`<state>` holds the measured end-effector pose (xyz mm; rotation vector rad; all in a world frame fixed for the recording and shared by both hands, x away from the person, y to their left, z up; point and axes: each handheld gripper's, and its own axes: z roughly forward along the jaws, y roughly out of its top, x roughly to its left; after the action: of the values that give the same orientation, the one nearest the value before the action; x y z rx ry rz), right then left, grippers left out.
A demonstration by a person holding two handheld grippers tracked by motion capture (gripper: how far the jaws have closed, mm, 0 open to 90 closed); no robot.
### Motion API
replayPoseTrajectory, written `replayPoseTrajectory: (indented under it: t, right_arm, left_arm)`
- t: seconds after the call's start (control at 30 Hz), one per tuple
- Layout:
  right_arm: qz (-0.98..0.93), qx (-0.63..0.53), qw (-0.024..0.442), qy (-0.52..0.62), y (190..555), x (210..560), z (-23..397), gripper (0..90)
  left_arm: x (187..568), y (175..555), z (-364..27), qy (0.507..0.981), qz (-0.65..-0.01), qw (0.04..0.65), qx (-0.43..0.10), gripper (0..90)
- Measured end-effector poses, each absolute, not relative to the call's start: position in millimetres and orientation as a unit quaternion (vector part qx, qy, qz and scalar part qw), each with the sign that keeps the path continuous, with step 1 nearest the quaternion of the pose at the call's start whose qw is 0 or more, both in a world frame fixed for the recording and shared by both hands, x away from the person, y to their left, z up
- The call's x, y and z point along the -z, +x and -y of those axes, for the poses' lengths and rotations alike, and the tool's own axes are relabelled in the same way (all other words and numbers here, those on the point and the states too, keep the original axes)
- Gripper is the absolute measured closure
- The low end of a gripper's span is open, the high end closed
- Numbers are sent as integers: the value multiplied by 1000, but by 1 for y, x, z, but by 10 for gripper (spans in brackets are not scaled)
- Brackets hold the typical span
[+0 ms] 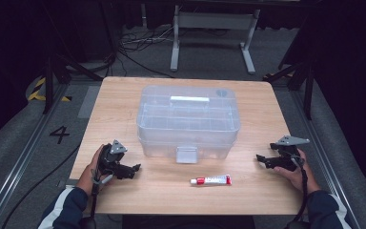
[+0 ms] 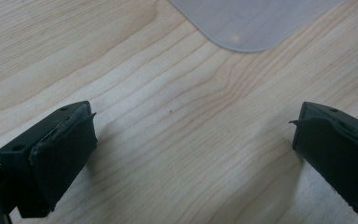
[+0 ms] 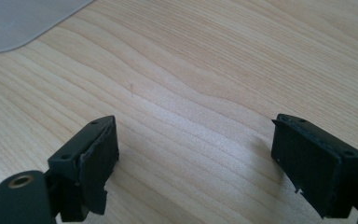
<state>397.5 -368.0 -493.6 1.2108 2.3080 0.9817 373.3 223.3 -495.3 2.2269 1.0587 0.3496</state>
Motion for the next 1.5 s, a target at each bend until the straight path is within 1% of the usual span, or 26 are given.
replayPoseTrajectory:
  t: [0.33, 0.73, 0.9, 1.17, 1.43, 1.5]
  right_arm:
    - [-815, -347, 178, 429, 397, 494, 368, 149]
    - [-822, -337, 170, 426, 397, 491, 372, 146]
    - [-828, -330, 163, 422, 396, 488, 374, 182]
    - [-826, -358, 167, 402, 391, 468, 369, 219]
    - [-823, -378, 189, 379, 384, 442, 362, 241]
    - [-823, -378, 191, 379, 383, 440, 361, 247]
  left_arm:
    - [495, 375, -228, 860, -372, 326, -123, 2]
    - [495, 371, -232, 867, -356, 330, -116, 4]
    - [496, 372, -232, 868, -354, 330, -113, 4]
    - [496, 372, -232, 868, -353, 331, -112, 4]
    - [496, 372, -232, 868, -354, 331, -111, 4]
    - [496, 372, -233, 868, -352, 330, -112, 4]
